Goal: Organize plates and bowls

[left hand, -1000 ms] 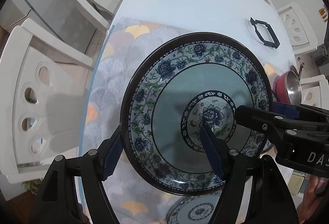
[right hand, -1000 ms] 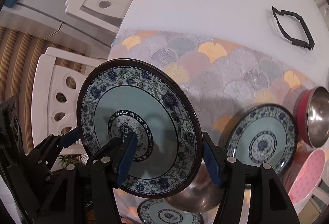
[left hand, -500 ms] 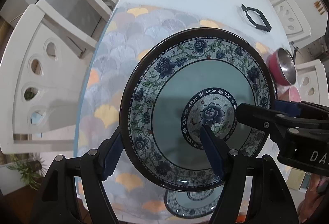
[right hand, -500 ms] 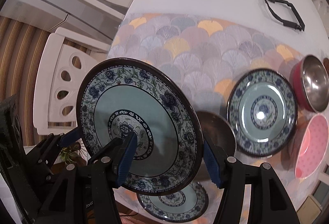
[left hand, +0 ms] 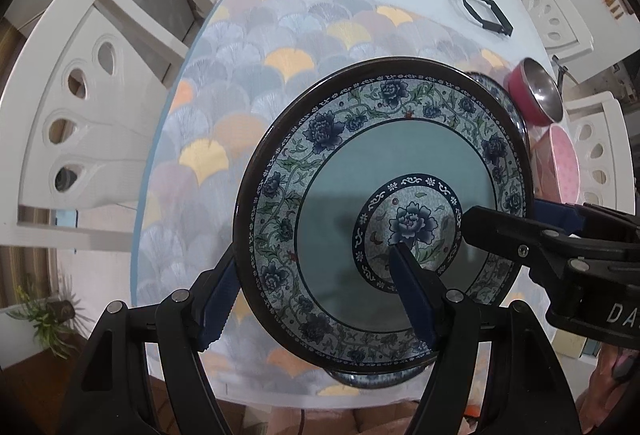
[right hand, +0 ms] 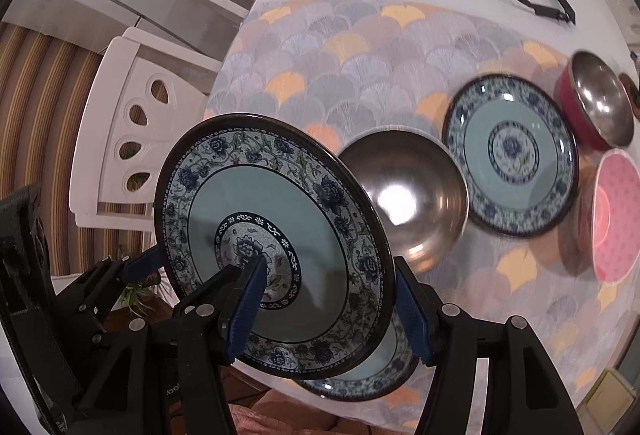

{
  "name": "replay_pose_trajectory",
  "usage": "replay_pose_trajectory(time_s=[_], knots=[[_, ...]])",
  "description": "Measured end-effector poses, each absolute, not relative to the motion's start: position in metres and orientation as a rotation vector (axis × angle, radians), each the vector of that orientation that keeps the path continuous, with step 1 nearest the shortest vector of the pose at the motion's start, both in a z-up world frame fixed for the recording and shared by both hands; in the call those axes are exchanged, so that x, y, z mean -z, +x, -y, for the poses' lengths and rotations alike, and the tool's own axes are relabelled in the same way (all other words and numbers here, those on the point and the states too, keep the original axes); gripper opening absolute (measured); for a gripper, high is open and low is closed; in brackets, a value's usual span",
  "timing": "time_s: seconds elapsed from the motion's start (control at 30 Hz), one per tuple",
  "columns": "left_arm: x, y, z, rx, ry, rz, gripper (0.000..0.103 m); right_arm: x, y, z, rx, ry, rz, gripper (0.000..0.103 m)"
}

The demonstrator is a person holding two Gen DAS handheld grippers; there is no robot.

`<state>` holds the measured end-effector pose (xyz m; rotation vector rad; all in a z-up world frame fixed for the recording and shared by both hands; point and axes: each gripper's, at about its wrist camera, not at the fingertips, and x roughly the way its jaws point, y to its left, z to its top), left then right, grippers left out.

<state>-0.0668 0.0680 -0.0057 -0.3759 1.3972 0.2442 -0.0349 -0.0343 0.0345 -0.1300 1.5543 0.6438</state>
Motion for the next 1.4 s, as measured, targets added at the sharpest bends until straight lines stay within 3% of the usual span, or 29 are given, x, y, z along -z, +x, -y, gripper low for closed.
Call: replay_pose_trajectory(time_s=[1.4], knots=[[0.045, -0.121, 0.020, -0.183, -0.253, -1.539, 0.070, 0.022, -0.113, 0.135, -0.489, 0.053, -1.621, 0.063]])
